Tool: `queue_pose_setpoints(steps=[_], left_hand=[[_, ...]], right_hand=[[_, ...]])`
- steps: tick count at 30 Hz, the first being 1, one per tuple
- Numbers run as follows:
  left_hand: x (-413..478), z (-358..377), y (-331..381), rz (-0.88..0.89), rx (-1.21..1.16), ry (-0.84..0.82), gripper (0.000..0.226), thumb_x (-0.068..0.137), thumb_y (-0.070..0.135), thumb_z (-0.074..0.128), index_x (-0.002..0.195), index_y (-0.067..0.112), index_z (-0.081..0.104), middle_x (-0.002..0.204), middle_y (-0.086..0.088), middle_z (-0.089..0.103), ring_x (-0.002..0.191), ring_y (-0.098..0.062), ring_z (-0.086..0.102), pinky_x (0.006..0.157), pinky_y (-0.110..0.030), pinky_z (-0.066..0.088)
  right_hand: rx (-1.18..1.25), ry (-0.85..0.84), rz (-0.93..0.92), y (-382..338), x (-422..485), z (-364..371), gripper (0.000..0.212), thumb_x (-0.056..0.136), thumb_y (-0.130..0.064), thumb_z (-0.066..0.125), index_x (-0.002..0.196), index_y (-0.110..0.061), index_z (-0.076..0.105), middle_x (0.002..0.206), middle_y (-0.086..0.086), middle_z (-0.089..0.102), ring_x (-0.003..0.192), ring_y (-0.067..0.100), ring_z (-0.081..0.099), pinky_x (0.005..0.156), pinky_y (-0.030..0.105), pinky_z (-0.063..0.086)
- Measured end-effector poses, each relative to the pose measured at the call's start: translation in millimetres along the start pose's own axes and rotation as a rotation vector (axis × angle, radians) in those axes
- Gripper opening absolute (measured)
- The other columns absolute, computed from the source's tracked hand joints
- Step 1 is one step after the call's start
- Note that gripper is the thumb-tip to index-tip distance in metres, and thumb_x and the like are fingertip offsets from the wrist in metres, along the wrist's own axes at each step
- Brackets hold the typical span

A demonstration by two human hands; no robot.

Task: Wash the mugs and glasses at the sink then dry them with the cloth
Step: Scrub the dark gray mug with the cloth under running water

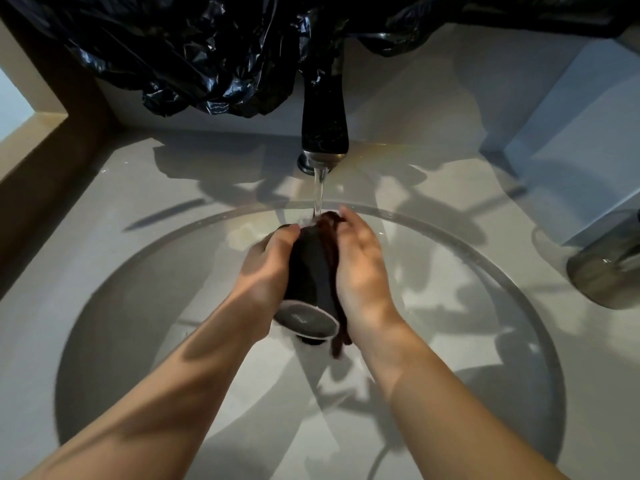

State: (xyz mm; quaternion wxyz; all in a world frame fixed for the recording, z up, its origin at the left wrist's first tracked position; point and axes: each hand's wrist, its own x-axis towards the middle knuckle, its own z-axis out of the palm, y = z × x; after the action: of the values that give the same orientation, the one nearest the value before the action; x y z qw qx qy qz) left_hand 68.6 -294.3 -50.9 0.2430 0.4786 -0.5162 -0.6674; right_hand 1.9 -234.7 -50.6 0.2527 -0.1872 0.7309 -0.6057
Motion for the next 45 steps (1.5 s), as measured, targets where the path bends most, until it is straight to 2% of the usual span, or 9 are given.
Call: queue_pose_setpoints(steps=[6,12,17,20,25,31,36,42,45], left_hand=[[3.1,-3.5,2.3,-0.024,-0.026,0.005,0.028,0.096,0.038,0.041,0.089,0.02,0.062,0.089,-0.006,0.068,0.078,-0.018,0.062,0.06,-0.027,0.044],[0.5,2.5,0.8,0.028,-0.064,0.047,0.033,0.088,0.046,0.046,0.1,0.023,0.066,0.102,-0.011,0.069,0.097,-0.029,0.066,0.089,-0.045,0.053],[5.4,-3.5,0.2,-0.054,-0.135,0.07,0.049,0.075,0.052,0.047,0.11,0.021,0.063,0.103,-0.008,0.07,0.096,-0.027,0.066,0.076,-0.039,0.055],[2.3,-6.0,0.8,0.012,-0.14,0.086,0.053,0.072,0.048,0.047,0.11,0.015,0.063,0.104,-0.013,0.069,0.096,-0.031,0.066,0.072,-0.036,0.053],[-0.8,-4.5,0.2,0.065,-0.148,0.058,0.051,0.078,0.048,0.046,0.11,0.012,0.063,0.104,-0.019,0.067,0.091,-0.032,0.064,0.065,-0.03,0.051],[-8.7,0.4,-4.6,0.247,-0.088,0.022,0.016,0.091,0.028,0.047,0.088,0.032,0.063,0.084,0.005,0.068,0.083,-0.013,0.063,0.077,-0.031,0.052],[-5.6,-1.6,-4.4,0.185,-0.134,0.036,0.026,0.078,0.045,0.046,0.086,0.03,0.066,0.085,0.0,0.068,0.088,-0.021,0.065,0.082,-0.043,0.053],[-4.3,-6.3,-0.9,0.242,-0.074,0.158,0.016,0.09,0.033,0.046,0.089,0.029,0.061,0.083,0.004,0.065,0.086,-0.018,0.063,0.082,-0.039,0.051],[-5.3,-5.3,-1.3,0.245,-0.106,0.05,0.019,0.091,0.03,0.045,0.085,0.027,0.063,0.079,0.005,0.067,0.083,-0.019,0.063,0.078,-0.036,0.051]], right_hand=[[-0.478,-0.196,-0.193,6.1,-40.7,4.3,0.042,0.1,-0.035,0.034,0.139,-0.05,0.034,0.159,-0.012,-0.006,0.145,0.017,-0.005,0.114,0.03,0.009],[0.072,0.062,-0.008,-3.1,-5.9,-2.4,0.036,0.099,-0.032,0.041,0.135,-0.029,0.044,0.123,-0.007,0.055,0.118,0.015,0.052,0.104,0.03,0.04],[-0.12,-0.17,-0.161,5.0,-41.6,2.7,0.038,0.1,-0.021,0.043,0.136,-0.03,0.049,0.148,-0.018,0.029,0.142,0.004,0.019,0.117,0.022,0.015],[-0.144,-0.024,-0.284,1.6,-17.4,2.9,0.03,0.096,-0.023,0.051,0.124,-0.028,0.061,0.137,-0.007,0.05,0.132,0.012,0.039,0.111,0.023,0.027],[0.28,-0.215,0.234,0.4,-2.5,0.0,0.049,0.091,-0.056,0.039,0.132,-0.032,0.049,0.123,0.004,0.061,0.111,0.023,0.06,0.091,0.041,0.052],[-0.07,-0.066,-0.143,7.5,-22.9,2.8,0.041,0.096,-0.038,0.043,0.136,-0.049,0.038,0.152,-0.008,0.021,0.135,0.014,0.031,0.111,0.037,0.034],[0.528,-0.203,0.365,-2.2,2.7,-4.1,0.054,0.09,-0.061,0.038,0.093,-0.017,0.07,0.086,0.006,0.073,0.077,0.019,0.07,0.069,0.028,0.057],[-0.116,-0.138,-0.153,12.4,-26.6,8.8,0.054,0.099,-0.037,0.036,0.149,-0.038,0.016,0.155,-0.009,0.014,0.138,0.004,0.022,0.106,0.015,0.021],[0.3,-0.143,0.115,4.2,-3.8,2.3,0.045,0.092,-0.048,0.045,0.135,-0.034,0.047,0.137,0.007,0.052,0.122,0.024,0.053,0.098,0.039,0.046]])
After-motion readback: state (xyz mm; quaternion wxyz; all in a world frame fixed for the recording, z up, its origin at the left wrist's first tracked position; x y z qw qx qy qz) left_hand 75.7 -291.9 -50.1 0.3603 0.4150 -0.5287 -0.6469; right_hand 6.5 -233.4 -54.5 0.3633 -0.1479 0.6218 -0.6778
